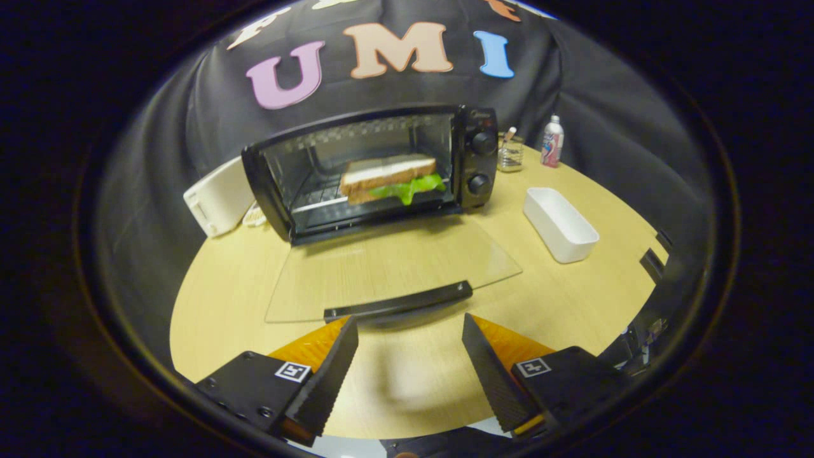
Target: Open the toaster oven, put the food inside, and close the toaster oven door.
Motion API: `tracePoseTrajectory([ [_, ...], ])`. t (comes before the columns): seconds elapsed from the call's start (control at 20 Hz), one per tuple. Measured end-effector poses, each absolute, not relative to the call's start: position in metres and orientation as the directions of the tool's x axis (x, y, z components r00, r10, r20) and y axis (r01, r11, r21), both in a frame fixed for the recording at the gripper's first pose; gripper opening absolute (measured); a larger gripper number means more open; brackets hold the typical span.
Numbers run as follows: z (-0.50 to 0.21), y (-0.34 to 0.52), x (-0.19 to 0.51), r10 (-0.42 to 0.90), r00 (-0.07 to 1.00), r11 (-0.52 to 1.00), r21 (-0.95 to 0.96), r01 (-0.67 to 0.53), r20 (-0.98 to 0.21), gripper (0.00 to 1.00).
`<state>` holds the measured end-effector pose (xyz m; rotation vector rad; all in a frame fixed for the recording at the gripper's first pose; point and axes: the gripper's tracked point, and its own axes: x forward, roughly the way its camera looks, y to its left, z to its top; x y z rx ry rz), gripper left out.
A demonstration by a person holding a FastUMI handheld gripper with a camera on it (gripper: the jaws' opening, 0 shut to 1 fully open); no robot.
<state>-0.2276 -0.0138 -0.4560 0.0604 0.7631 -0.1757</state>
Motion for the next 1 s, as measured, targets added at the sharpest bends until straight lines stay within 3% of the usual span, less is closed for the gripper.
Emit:
tracePoseTrajectory([
  [0.45,-0.480,0.006,-0.213,-0.054,0.698,0.997,0.003,0.080,-0.714,1.00],
  [1.0,-0.387,0.013,-0.161,0.004,0.842,0.987,0.140,0.085,-0.540,1.00],
])
